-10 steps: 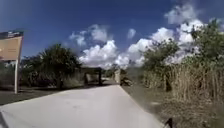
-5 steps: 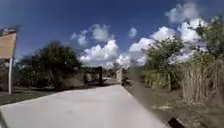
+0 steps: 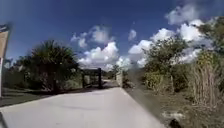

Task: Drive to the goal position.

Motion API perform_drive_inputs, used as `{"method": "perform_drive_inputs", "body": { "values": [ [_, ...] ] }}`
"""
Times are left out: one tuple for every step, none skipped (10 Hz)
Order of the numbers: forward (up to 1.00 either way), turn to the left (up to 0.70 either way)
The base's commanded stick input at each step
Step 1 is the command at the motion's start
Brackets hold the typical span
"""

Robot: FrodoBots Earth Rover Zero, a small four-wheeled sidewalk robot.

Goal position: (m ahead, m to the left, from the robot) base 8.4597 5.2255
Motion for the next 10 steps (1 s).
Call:
{"method": "perform_drive_inputs", "body": {
  "values": [
    [0.7,0.0],
    [0.7,0.0],
    [0.7,0.0],
    [0.7,0.0],
    [0.7,0.0],
    [0.7,0.0],
    [0.7,0.02],
    [0.7,0.14],
    [0.7,0.14],
    [0.7,0.14]
  ]
}}
